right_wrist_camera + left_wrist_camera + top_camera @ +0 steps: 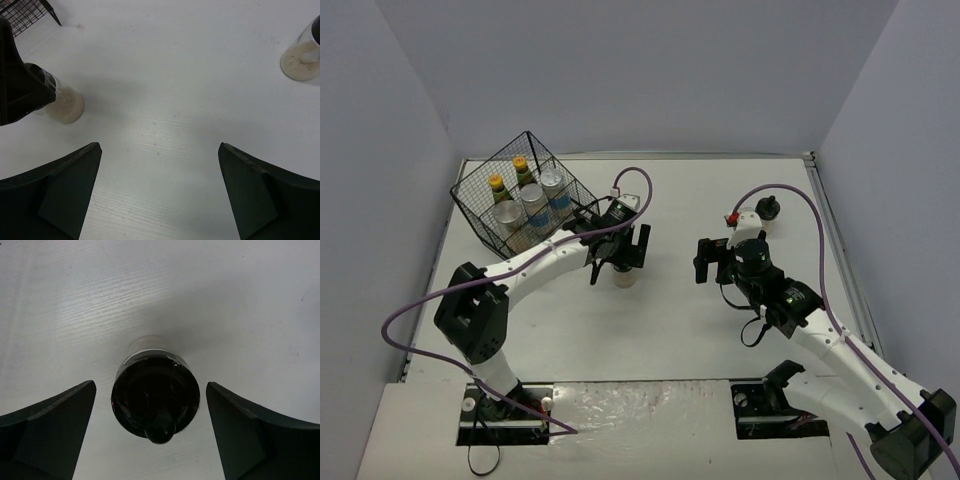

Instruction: Organize the condiment bottles

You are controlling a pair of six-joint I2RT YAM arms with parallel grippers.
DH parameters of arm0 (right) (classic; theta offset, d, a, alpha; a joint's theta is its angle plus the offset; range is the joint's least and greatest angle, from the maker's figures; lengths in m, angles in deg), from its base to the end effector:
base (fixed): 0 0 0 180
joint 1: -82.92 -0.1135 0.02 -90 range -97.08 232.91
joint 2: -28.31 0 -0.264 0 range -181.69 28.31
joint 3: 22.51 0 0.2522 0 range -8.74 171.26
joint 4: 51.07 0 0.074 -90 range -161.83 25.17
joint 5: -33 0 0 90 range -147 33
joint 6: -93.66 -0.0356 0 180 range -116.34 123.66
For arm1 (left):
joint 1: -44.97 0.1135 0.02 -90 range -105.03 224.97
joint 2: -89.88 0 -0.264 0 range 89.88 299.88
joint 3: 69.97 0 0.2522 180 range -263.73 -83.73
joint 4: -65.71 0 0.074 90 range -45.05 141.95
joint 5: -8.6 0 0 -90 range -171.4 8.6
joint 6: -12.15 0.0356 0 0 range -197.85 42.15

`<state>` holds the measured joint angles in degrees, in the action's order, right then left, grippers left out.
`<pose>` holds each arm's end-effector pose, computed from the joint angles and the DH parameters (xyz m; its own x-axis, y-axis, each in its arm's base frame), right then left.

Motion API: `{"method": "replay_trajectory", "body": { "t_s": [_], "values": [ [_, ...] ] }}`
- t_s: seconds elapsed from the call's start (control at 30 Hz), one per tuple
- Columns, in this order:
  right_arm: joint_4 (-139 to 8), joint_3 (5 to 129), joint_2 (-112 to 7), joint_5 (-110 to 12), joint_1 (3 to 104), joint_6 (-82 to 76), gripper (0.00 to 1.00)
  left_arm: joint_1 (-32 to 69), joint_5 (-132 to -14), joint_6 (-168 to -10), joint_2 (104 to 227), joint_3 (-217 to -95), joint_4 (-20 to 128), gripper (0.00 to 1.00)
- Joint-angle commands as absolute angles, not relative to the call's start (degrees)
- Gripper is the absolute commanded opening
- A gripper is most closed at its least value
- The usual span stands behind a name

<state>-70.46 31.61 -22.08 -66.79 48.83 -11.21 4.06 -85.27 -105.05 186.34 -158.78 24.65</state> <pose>0.1760 0.1118 0.3038 -0.3230 0.0868 -0.9424 -0.3454 0.9163 0.2027 0.2827 -0.2417 0.2600 -0.7883 0.0797 -0.6101 0.2916 0.9215 -0.2565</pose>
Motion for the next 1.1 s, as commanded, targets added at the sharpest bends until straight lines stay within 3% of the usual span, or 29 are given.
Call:
{"method": "replay_trajectory", "body": {
  "t_s": [0.0,0.23,0.27,0.57,1.07],
  "values": [
    [-68.43,32.72,-22.03,-68.93,49.17,-11.30,1.00,3.22,-87.38,-107.73,185.24,-162.39,24.72,0.76],
    [-68.43,32.65,-21.82,-69.44,49.33,-11.11,1.00,3.22,-88.32,-108.69,183.79,-163.89,22.43,0.03],
    [-68.50,32.65,-21.65,-69.41,49.34,-11.18,1.00,3.29,-88.98,-108.77,183.39,-164.83,21.38,0.00],
    [-68.52,33.03,-20.97,-69.28,49.43,-11.60,1.00,10.39,-92.02,-109.39,181.85,-182.42,8.92,0.00],
    [-69.34,33.69,-18.67,-69.40,49.60,-11.91,1.00,21.99,-100.78,-115.60,188.91,-192.81,13.46,0.00]
  ]
}}
